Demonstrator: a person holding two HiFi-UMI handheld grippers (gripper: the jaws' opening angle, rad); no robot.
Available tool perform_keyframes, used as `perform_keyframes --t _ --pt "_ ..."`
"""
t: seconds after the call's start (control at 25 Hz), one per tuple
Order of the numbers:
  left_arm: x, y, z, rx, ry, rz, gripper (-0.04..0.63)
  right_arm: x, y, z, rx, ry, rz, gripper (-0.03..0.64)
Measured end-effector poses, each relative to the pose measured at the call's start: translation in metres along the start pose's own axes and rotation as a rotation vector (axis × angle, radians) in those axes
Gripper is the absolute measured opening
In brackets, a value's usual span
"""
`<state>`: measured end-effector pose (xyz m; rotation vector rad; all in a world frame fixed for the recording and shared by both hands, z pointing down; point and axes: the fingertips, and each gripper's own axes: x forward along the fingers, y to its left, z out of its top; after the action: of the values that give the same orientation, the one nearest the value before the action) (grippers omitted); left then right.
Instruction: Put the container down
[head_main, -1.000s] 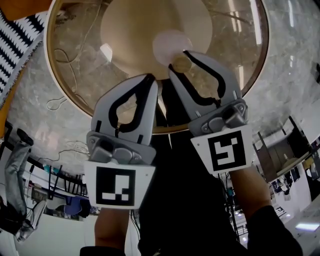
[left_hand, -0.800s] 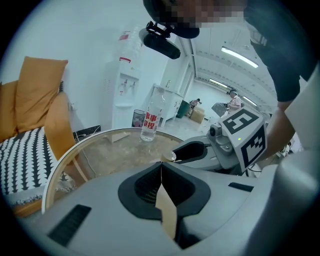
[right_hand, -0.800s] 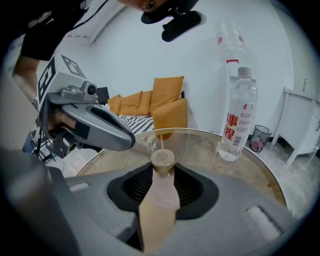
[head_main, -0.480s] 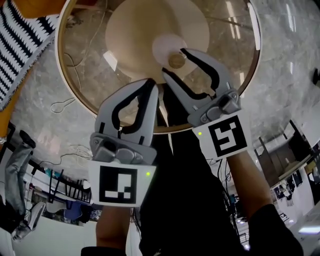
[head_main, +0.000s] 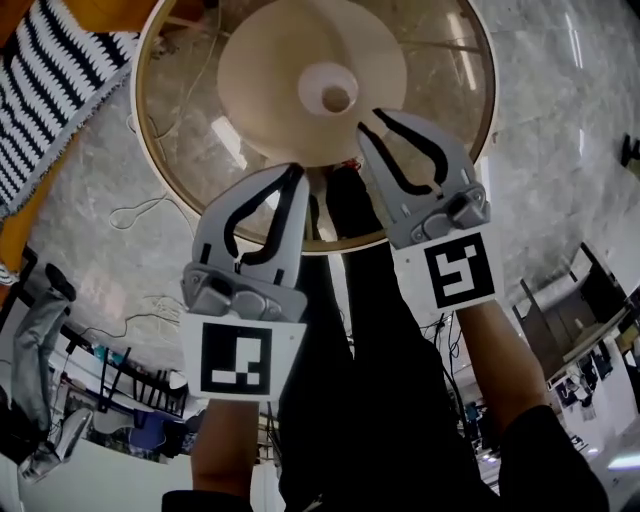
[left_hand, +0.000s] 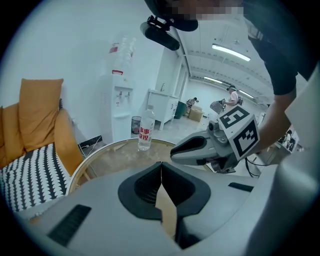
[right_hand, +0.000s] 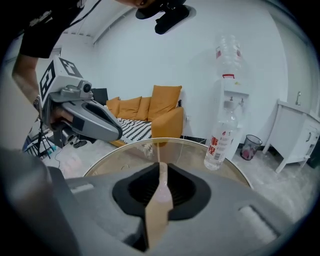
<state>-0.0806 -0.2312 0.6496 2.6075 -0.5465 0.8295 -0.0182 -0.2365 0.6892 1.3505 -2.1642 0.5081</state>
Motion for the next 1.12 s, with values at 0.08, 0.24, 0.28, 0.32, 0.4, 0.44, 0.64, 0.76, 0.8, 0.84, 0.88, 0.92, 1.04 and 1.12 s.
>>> perform_keyframes --t 0.08,0.24,0.28,0.32,0.4,0.44,0.64,0.76,0.8,0.84,0.88,0.92,1.04,1.12 --pt "-0.007 -0.005 0.007 0.003 -0.002 0.007 0.014 -0.011 0.001 0.005 0.012 -0.012 0.003 -0.003" --pt "-0.02 -0.008 0.028 0.031 -0.015 0.012 0.014 -0.026 0.008 0.02 0.014 0.001 0.032 -0.005" --pt "-0.024 -0.009 0.031 0.034 -0.014 0.013 0.014 -0.03 0.01 0.026 0.012 -0.002 0.034 -0.005" --pt "-0.025 -0.013 0.035 0.033 -0.014 0.012 0.014 -0.036 0.01 0.028 0.013 -0.006 0.035 -0.005" --pt "-0.019 -0.023 0.045 0.03 -0.014 0.007 0.014 -0.049 0.003 0.028 0.023 -0.005 0.04 -0.005" --pt "-0.016 -0.027 0.05 0.032 -0.016 0.005 0.014 -0.054 0.001 0.029 0.028 -0.004 0.043 -0.005" --pt "-0.032 -0.035 0.071 0.046 -0.026 0.001 0.014 -0.077 0.012 0.052 0.018 -0.02 0.061 -0.005" --pt "-0.044 -0.041 0.087 0.06 -0.045 -0.006 0.014 -0.094 0.016 0.07 0.019 -0.042 0.059 -0.006" --pt "-0.048 -0.044 0.091 0.06 -0.049 -0.009 0.014 -0.1 0.018 0.076 0.014 -0.049 0.057 -0.005" --pt "-0.053 -0.047 0.095 0.056 -0.052 -0.011 0.014 -0.107 0.02 0.082 0.009 -0.055 0.055 -0.006" --pt "-0.06 -0.051 0.098 0.05 -0.056 -0.013 0.014 -0.114 0.024 0.088 0.006 -0.059 0.052 -0.006" --pt "-0.067 -0.054 0.101 0.045 -0.061 -0.017 0.014 -0.12 0.028 0.094 0.007 -0.063 0.047 -0.006" --pt "-0.087 -0.058 0.112 0.049 -0.072 -0.025 0.014 -0.136 0.038 0.117 0.035 -0.079 0.028 -0.006" --pt "-0.1 -0.059 0.122 0.055 -0.077 -0.029 0.014 -0.147 0.045 0.132 0.047 -0.087 0.018 -0.006"
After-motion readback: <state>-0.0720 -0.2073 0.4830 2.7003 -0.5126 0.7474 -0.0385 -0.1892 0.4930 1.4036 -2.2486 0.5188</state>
